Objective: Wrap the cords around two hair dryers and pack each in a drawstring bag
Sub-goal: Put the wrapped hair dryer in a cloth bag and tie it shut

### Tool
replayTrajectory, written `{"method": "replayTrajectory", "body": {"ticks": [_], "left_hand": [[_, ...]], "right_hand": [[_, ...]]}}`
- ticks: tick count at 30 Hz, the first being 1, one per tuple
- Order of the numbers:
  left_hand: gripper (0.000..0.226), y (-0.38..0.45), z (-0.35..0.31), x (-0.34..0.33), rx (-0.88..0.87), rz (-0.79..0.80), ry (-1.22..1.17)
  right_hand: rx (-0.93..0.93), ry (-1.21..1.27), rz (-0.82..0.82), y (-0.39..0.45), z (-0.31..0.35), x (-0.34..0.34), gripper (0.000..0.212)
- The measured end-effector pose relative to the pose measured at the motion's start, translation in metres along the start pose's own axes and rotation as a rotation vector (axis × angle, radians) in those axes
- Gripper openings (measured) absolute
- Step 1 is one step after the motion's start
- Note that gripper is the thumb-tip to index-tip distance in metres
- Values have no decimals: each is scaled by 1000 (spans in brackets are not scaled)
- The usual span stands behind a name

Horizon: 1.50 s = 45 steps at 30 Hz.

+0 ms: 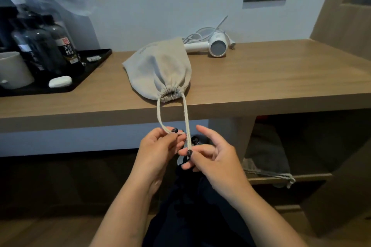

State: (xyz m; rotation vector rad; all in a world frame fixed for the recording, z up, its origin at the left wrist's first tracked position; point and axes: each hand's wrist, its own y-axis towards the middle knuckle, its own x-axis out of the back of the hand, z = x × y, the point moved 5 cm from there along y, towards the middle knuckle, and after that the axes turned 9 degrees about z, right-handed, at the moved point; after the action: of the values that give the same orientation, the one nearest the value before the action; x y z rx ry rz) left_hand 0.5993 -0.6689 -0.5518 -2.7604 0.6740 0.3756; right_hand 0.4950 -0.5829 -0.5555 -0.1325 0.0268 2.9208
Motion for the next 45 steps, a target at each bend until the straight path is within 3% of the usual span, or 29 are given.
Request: {"method": "replayTrajectory", "body": {"ticks": [9, 13, 15, 17, 23, 27, 37, 45], "left_hand": [[26, 0, -10, -10, 27, 125, -193], [46, -2, -15, -9, 26, 169, -241], [39, -2, -16, -10, 27, 195, -276], [33, -3, -15, -11, 36, 219, -328], [25, -4, -13, -2, 42, 210, -404], [16, -3, -2, 3, 50, 167, -206], [19, -14, 3, 1, -20, 160, 40], [23, -20, 18, 6, 84, 172, -383]], "right_hand": [[-167, -54, 93, 8, -22, -1, 92], [-211, 79, 135, 15, -22, 10, 59], [-170, 39, 175, 19, -21, 9, 31], [-124, -44, 194, 21, -20, 5, 17], [-70, -59, 95, 18, -16, 19, 20], [-11, -95, 70, 6, 4, 35, 21], [175, -442, 266, -1, 79, 27, 18], [249, -643, 192, 72, 95, -13, 14]]}}
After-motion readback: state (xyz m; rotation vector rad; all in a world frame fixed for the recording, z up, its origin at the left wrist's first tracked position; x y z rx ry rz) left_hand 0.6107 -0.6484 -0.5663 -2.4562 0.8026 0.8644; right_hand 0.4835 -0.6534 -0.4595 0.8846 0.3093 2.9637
